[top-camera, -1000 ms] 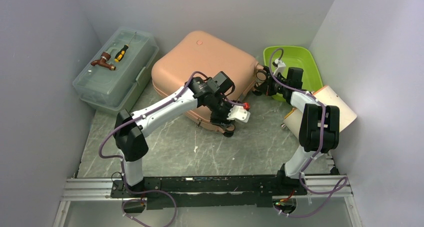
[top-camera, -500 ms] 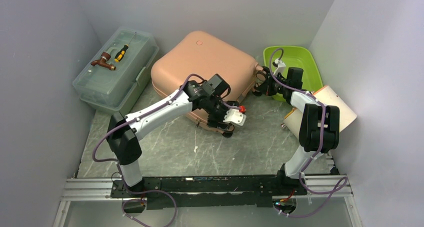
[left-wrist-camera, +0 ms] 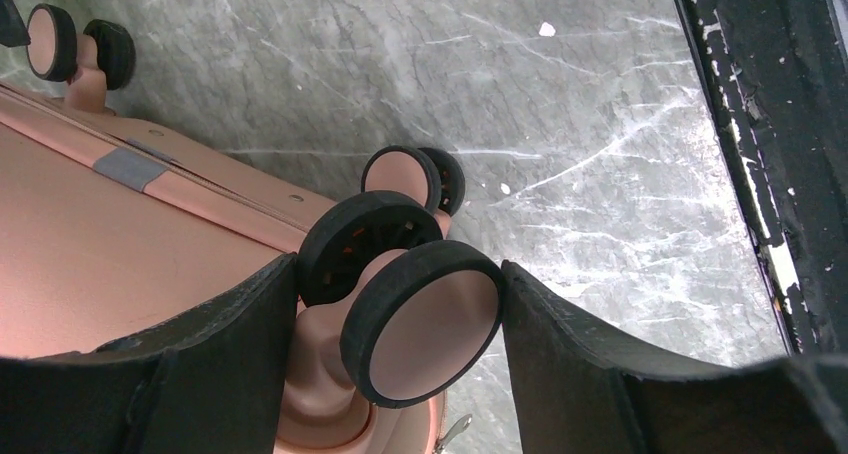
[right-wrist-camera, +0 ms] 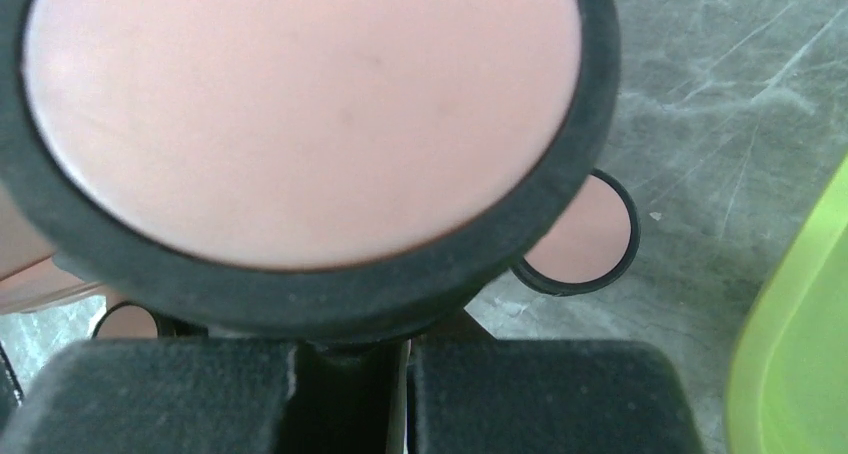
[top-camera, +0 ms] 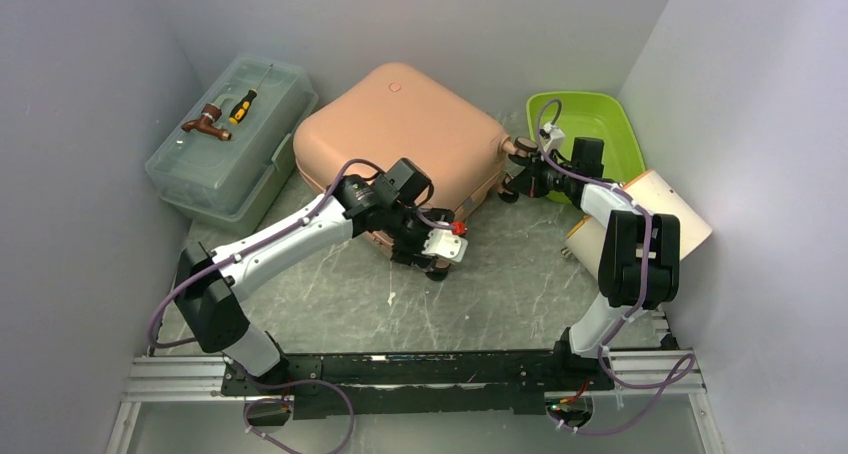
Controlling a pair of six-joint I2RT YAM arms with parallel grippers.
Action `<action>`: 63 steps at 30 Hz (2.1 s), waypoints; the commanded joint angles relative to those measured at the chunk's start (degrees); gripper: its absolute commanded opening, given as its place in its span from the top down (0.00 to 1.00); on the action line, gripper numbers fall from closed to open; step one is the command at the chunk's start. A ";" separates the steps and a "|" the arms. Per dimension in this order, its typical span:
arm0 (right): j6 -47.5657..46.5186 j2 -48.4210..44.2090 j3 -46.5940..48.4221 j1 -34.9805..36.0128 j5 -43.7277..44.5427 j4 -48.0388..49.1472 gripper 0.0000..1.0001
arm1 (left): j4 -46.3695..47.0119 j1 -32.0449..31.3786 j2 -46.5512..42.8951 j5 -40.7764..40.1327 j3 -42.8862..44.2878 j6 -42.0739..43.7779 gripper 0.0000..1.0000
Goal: Open, take out, and arrange the luggage
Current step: Unzip the luggage at the center of the board.
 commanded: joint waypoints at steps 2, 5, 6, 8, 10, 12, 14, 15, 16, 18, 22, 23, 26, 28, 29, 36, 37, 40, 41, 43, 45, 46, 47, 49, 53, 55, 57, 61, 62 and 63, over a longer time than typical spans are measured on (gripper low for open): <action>-4.19 -3.11 0.51 2.10 3.15 6.22 1.00 | -24.86 -0.41 -3.85 4.89 -3.58 -6.05 1.00; -4.33 -3.66 -0.10 3.34 1.28 7.21 1.00 | -26.61 -0.41 -4.54 6.23 -4.05 -5.82 1.00; -3.20 -3.56 -0.27 3.45 0.32 8.16 1.00 | -26.84 -0.38 -4.94 6.39 -4.58 -5.84 1.00; -0.41 -2.20 0.21 3.39 -1.15 9.17 1.00 | -26.97 -0.35 -5.97 6.46 -5.87 -5.80 1.00; 0.87 -0.65 1.20 3.39 -1.17 8.89 1.00 | -27.17 -0.31 -7.11 6.38 -7.37 -5.83 1.00; 1.73 0.88 1.82 2.99 -0.82 9.09 1.00 | -27.80 -0.01 -8.54 7.08 -8.49 -5.63 1.00; 2.16 2.02 2.05 2.43 -3.49 9.50 1.00 | -28.32 0.42 -9.92 7.95 -9.50 -5.52 1.00; 2.45 2.54 2.00 2.27 -5.34 10.33 1.00 | -28.46 0.75 -10.56 8.64 -9.97 -5.43 1.00; 2.69 3.06 2.07 2.17 -7.95 10.54 1.00 | -28.59 1.01 -11.19 9.27 -10.43 -5.24 1.00; 2.44 4.16 3.13 2.16 -12.24 9.36 0.99 | -28.75 1.39 -12.18 10.20 -11.13 -4.75 1.00; 2.50 5.76 5.71 2.24 -14.73 7.55 1.00 | -29.56 1.61 -12.74 11.38 -11.03 -3.56 1.00; 2.11 6.37 6.75 2.18 -14.57 6.66 1.00 | -29.97 1.64 -12.74 11.60 -10.75 -3.25 1.00; 0.70 8.06 9.85 2.15 -11.91 3.34 1.00 | -30.83 1.70 -13.02 12.09 -9.76 -2.75 1.00; 2.43 8.95 10.50 2.09 -9.29 4.09 1.00 | -31.08 1.77 -13.37 12.41 -9.63 -2.42 1.00; 2.69 9.46 10.95 2.07 -8.64 3.86 1.00 | -31.19 1.77 -13.54 12.62 -9.73 -2.30 1.00; 10.63 14.08 12.07 0.96 -14.66 6.72 1.00 | -30.27 2.20 -15.44 13.41 -12.60 -1.63 1.00; 10.89 14.59 12.47 0.86 -15.32 6.37 1.00 | -30.18 2.40 -15.79 13.52 -12.72 -1.56 1.00; 8.08 14.86 14.07 0.84 -13.57 3.47 1.00 | -30.27 2.77 -16.46 13.88 -12.72 -1.09 1.00; 6.85 14.82 14.84 0.84 -12.22 2.44 1.00 | -30.41 2.94 -16.51 13.89 -12.67 -0.87 1.00; 5.87 14.81 16.24 0.60 -10.28 1.67 1.00 | -30.39 3.10 -16.67 13.87 -12.66 -0.75 1.00; 2.73 14.34 18.00 0.68 -6.78 -1.03 1.00 | -30.18 3.20 -16.69 13.53 -12.38 -0.91 1.00; 1.42 13.86 18.65 0.89 -3.90 -1.68 1.00 | -30.11 3.26 -16.69 13.01 -12.07 -1.10 1.00; 0.19 13.45 19.21 1.11 -0.82 -2.20 1.00 | -29.99 3.35 -16.74 12.64 -11.68 -1.29 1.00; -1.39 12.65 20.24 1.42 6.42 -2.32 1.00 | -30.13 3.88 -16.94 12.50 -10.51 -1.15 1.00; -1.09 9.88 17.82 1.35 18.18 4.15 1.00 | -31.28 4.95 -16.95 14.07 -8.11 -0.24 1.00; -0.85 8.34 16.02 1.36 21.26 7.98 1.00 | -31.39 5.20 -16.87 14.73 -7.69 0.06 1.00; -0.56 7.52 15.35 1.53 21.48 9.63 1.00 | -30.71 5.29 -16.63 14.40 -6.79 -0.99 1.00; 0.73 5.45 13.20 1.76 19.56 10.83 1.00 | -20.64 7.37 -16.43 5.78 -2.33 -10.41 0.79; 0.89 4.49 11.82 1.79 19.69 12.07 1.00 | -18.11 8.55 -16.47 5.04 -0.85 -11.01 0.76; 0.91 3.77 10.58 1.80 20.23 13.64 1.00 | -17.00 9.65 -16.31 4.86 1.01 -11.29 0.71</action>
